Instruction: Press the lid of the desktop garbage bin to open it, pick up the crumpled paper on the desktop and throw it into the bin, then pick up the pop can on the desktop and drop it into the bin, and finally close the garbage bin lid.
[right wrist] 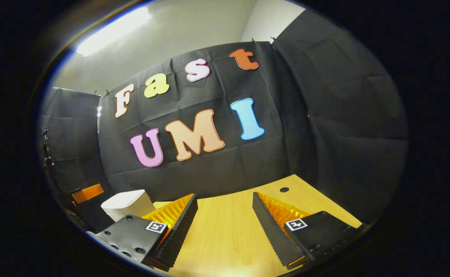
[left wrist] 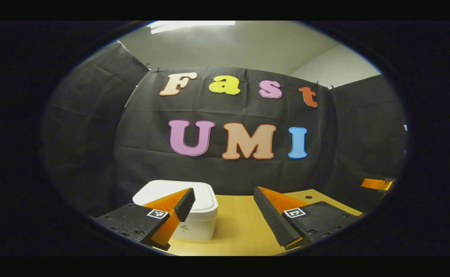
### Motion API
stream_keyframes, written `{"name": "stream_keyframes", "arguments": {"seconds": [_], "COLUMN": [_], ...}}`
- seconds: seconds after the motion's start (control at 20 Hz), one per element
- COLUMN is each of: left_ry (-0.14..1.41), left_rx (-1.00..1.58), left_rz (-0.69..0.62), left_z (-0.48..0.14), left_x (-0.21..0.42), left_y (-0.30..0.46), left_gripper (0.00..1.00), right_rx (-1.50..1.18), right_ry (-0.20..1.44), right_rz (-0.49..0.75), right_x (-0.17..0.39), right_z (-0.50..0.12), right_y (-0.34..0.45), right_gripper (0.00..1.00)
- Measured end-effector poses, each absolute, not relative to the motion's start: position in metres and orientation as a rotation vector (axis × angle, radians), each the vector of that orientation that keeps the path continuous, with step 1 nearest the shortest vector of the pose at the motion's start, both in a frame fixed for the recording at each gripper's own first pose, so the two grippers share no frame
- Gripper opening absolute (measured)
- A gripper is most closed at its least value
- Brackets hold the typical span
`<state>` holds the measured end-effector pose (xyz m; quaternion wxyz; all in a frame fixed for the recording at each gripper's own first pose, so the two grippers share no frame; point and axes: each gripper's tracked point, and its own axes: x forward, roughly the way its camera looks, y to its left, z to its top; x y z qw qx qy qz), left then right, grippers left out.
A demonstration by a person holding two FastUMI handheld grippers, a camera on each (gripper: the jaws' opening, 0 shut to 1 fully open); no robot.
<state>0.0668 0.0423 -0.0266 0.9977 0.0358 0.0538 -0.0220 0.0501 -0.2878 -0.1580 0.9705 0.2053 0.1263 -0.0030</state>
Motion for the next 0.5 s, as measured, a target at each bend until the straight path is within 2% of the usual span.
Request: {"name": "stream_keyframes", "arguments": {"seconds": [0.5], "left_ry": [0.159], "left_rx": [0.079], "left_rz": [-0.112], "left_z": [-0.054], "left_x": [0.070], "left_y": [0.024], "left_gripper": [0.92], "right_rx": [0.469], "right_ry": [0.259], "right_rz": [0.008], "right_x": [0.048], "right_z": [-0.162], "right_y": [-0.274], "right_gripper": [0.96]}}
